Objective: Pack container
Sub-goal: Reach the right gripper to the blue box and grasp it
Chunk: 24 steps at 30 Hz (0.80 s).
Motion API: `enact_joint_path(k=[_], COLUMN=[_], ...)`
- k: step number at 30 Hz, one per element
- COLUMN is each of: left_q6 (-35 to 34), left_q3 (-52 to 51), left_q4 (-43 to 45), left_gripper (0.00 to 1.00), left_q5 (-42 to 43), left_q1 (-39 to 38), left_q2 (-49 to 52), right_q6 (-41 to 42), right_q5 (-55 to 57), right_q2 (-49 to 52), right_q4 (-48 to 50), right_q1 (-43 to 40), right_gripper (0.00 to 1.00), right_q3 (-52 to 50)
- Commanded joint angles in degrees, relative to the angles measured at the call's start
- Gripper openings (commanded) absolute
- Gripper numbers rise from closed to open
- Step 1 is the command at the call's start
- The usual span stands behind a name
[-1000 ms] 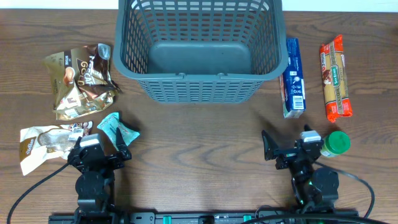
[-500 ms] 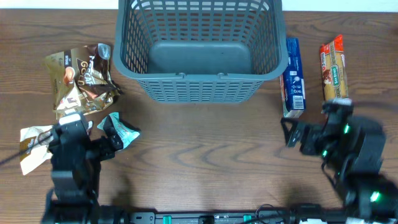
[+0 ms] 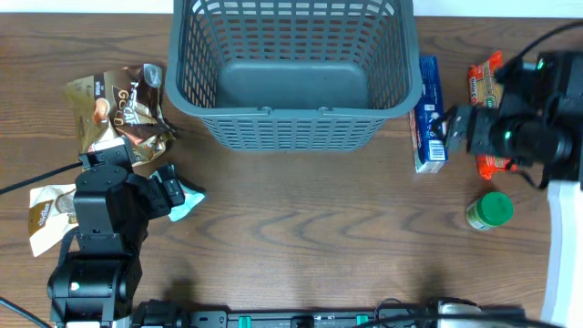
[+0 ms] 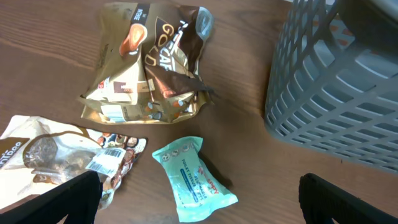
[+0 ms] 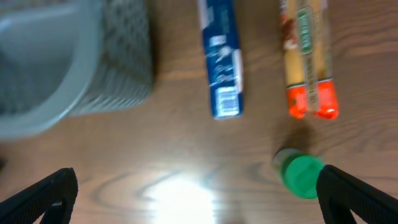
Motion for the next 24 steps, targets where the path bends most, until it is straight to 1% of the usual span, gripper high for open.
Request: enact_joint_path(k=[1,7,14,16,24], left_q6=[-0.3,-0.3,-0.3,-0.3,-0.3], left_q3=[1.4,1.4,1.4,1.4,1.4], left_q4=[-0.7,-1.5,-1.6,-1.6,-1.7], left_gripper=[0.98,0.99,0.98,0.98,0.99], left_q5=[0.2,0.2,0.2,0.2,0.2], left_q1=[0.3,0.3,0.3,0.2,0.3], left_q2=[-0.3,-0.3,-0.3,-0.3,-0.2], right_q6=[-1.8,-3.1,-7.1,-8.9,-11.5], right_q5=[1.4,1.4,1.4,1.5,1.4], right_q2=[7.2,18.1,28.6,30.9,39.4], right_q4=[-0.5,3.0,7.9,8.7,12.6], right_q1=[-4.1,-7.4,-6.8,-6.4,-4.6], right_gripper=[0.99,0.99,0.99,0.99,0.99], right_q3=[4.1,8.3,8.9,8.9,8.9])
